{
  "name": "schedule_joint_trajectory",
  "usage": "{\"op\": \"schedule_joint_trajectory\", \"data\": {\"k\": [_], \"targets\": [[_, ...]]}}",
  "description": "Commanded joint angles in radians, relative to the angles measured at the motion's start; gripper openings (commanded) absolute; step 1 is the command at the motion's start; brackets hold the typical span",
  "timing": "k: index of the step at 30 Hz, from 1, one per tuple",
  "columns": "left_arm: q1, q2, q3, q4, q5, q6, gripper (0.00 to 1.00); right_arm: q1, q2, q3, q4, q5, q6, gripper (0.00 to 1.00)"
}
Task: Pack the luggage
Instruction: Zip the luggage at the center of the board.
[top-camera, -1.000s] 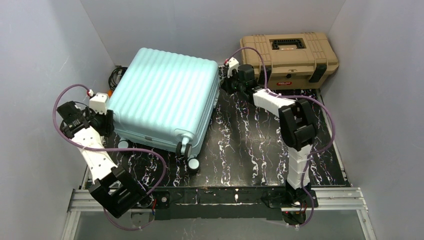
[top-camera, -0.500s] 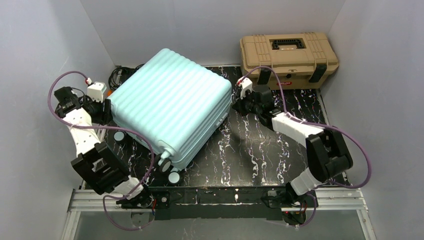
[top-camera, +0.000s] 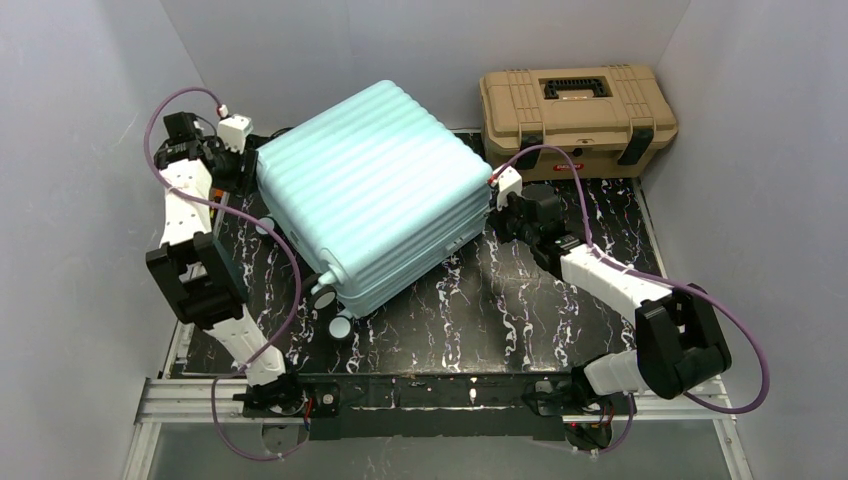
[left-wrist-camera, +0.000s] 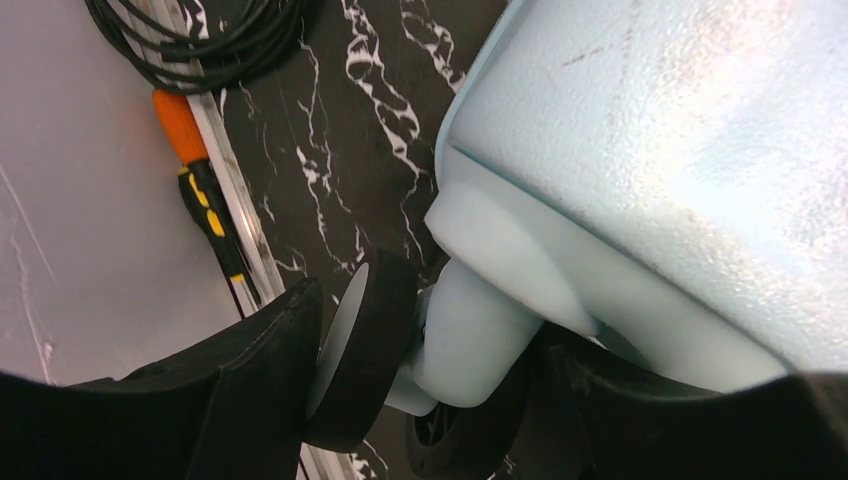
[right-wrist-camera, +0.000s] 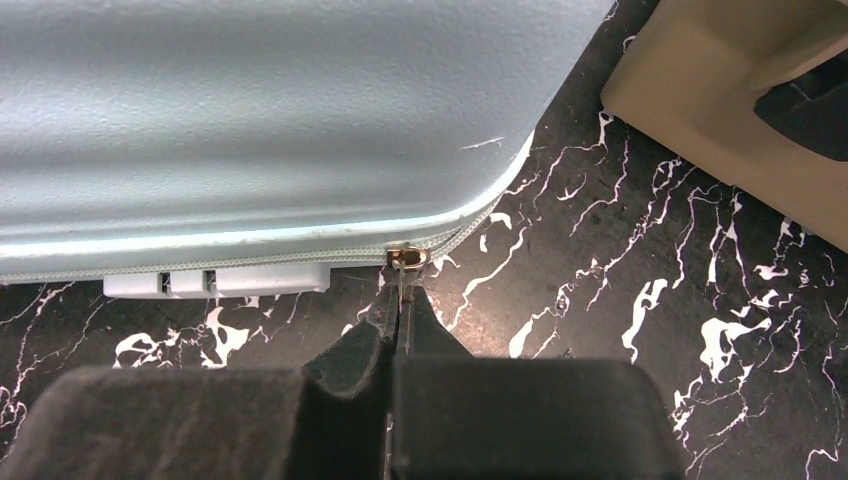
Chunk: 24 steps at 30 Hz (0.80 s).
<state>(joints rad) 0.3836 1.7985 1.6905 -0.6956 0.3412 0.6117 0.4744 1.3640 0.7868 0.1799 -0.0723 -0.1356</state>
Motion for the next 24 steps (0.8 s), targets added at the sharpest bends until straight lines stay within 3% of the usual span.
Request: {"op": "schedule_joint_trajectory", "data": {"k": [1,3,7,9,15,20,24], "targets": [[-0.007,0.082,0.088,0.088,-0.538,-0.308,0.03,0.003,-0.084,0.020,0.039,-0.052,-0.022,0.01],[-0.012,0.086,0.120,0.065,-0.559,-0.318,0.20,0.003,-0.078,0.023,0.037,-0.073,-0.015,0.01],[0.001,-0.025,0.091,0.045,-0.554,-0.326,0.78,0.003,-0.069,0.032,0.045,-0.096,-0.002,0.01],[0.010,-0.108,0.058,0.024,-0.520,-0.330,0.97,0.003,-0.064,0.035,0.050,-0.098,-0.001,0.01],[0.026,-0.407,-0.041,-0.081,-0.331,-0.323,0.98,0.004,-0.050,0.030,0.073,-0.096,0.007,0.01],[0.025,-0.763,-0.235,-0.238,0.204,-0.160,0.98,0.003,-0.057,0.024,0.086,-0.081,0.000,0.01],[0.018,-0.961,-0.365,-0.456,0.500,-0.023,0.98,0.003,-0.060,0.019,0.099,-0.071,-0.006,0.01]]}}
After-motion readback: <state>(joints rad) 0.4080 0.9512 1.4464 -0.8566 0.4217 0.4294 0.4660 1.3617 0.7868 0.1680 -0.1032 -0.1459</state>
